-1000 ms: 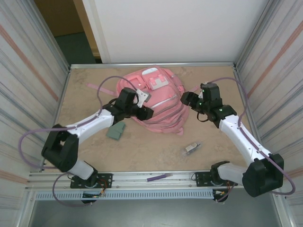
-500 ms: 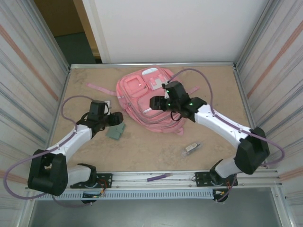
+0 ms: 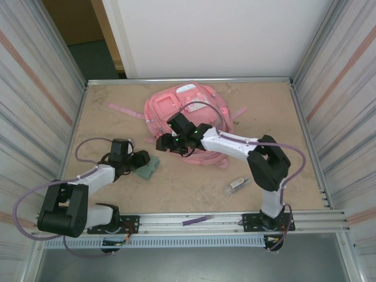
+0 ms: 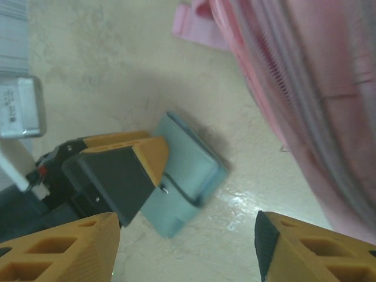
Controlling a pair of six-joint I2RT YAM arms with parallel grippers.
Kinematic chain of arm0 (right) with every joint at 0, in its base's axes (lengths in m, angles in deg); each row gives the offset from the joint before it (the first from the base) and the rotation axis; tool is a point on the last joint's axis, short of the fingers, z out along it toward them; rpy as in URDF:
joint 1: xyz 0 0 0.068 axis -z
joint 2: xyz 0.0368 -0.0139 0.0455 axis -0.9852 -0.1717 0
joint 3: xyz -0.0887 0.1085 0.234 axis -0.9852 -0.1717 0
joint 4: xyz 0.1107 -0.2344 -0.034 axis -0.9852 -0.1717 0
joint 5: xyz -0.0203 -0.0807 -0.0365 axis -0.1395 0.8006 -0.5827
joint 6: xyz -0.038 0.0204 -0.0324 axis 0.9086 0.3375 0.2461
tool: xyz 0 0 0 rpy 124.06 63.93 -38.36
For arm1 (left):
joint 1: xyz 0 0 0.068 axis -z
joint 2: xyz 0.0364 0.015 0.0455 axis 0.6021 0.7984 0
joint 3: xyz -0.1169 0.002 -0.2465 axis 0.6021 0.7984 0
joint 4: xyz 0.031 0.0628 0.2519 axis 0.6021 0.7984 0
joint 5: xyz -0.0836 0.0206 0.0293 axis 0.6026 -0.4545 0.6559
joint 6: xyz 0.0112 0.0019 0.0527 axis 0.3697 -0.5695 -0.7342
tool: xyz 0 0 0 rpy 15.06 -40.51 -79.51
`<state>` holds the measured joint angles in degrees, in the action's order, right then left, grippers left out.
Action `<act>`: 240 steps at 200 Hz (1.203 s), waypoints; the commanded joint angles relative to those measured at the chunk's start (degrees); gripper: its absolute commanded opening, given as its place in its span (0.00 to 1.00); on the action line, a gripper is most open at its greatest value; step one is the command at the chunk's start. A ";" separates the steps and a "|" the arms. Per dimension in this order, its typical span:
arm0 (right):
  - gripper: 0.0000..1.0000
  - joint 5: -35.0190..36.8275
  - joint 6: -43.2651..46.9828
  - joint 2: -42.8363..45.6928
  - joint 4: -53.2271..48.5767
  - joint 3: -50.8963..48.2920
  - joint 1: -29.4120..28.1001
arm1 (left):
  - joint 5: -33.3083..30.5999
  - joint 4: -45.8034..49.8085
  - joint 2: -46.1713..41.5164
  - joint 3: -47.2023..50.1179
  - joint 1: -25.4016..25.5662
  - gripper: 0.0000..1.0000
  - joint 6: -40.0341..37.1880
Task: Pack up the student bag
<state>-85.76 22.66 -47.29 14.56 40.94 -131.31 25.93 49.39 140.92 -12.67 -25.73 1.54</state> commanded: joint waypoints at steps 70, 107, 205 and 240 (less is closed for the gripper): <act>0.59 -3.21 -22.71 -7.64 -1.94 1.03 -2.28 | 7.48 17.35 -9.56 2.59 1.54 0.51 14.65; 0.57 -3.99 -28.96 -8.71 3.03 -2.59 -4.61 | 3.90 24.55 -16.67 0.44 1.46 0.50 12.80; 0.57 -14.83 -26.92 -14.00 16.07 -1.65 -3.80 | 13.16 20.33 -5.89 -0.59 1.18 0.44 9.35; 0.59 -11.17 -19.27 -10.88 11.34 0.33 -2.72 | 13.01 20.51 -5.73 0.08 1.16 0.39 11.05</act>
<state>-96.29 -2.43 -58.31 30.17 39.01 -134.22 35.72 70.74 134.04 -13.26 -25.06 12.98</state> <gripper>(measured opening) 0.582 0.408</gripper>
